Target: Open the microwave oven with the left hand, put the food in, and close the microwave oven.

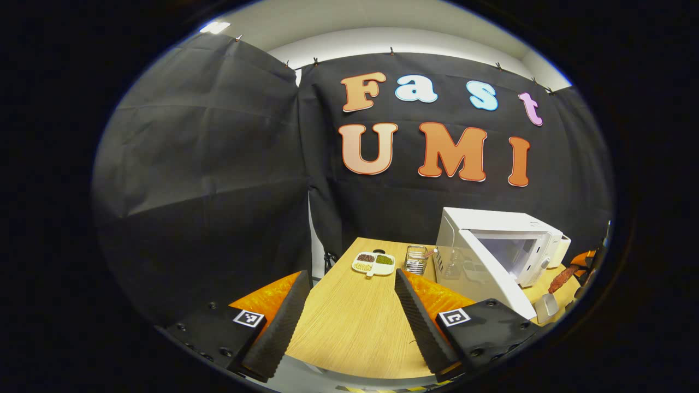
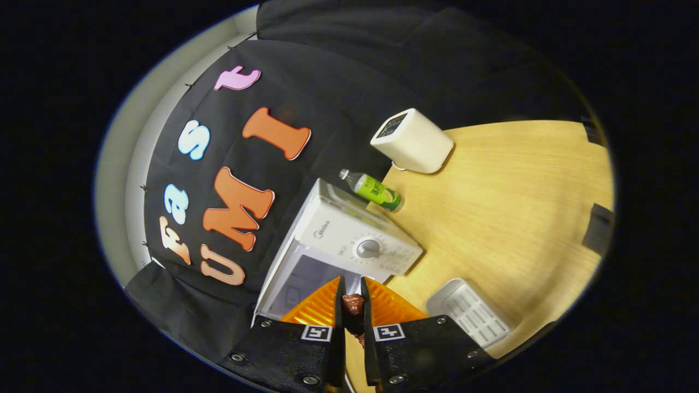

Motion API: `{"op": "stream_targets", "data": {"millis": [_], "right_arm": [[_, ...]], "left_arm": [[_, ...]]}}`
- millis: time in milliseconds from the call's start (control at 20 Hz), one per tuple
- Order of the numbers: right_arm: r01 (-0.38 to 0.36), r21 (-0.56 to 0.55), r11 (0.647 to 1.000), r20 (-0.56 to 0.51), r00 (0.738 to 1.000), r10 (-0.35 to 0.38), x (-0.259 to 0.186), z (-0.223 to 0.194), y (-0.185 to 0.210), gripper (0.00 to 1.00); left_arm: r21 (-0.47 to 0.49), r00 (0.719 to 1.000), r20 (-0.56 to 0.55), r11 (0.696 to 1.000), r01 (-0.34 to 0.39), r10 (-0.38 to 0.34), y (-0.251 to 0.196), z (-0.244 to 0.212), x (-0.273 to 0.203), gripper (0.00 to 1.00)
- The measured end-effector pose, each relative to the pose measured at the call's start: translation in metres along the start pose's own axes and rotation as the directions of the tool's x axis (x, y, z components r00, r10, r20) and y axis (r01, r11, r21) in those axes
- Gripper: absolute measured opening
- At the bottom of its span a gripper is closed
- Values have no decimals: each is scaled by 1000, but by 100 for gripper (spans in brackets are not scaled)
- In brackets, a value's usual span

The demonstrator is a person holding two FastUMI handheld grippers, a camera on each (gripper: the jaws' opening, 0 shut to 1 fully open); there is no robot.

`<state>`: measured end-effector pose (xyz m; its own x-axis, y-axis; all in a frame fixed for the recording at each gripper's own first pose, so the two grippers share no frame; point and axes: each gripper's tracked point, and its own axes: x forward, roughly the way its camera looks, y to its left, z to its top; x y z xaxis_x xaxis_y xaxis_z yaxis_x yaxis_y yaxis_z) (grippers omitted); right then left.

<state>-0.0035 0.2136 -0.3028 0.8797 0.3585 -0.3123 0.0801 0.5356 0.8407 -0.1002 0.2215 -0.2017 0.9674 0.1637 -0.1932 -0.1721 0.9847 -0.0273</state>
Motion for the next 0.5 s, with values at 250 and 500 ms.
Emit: {"op": "stream_targets", "data": {"millis": [250, 500], "right_arm": [[-65, 8, 998, -41, 997, 65, 34, -35, 51, 13], [-85, 27, 996, -53, 995, 86, 68, -64, 83, 13]], "left_arm": [[-14, 1000, 9, 1000, 12, -12, -1, 4, -1, 98], [-14, 1000, 1, 1000, -10, 10, 12, 1, -3, 100]]}}
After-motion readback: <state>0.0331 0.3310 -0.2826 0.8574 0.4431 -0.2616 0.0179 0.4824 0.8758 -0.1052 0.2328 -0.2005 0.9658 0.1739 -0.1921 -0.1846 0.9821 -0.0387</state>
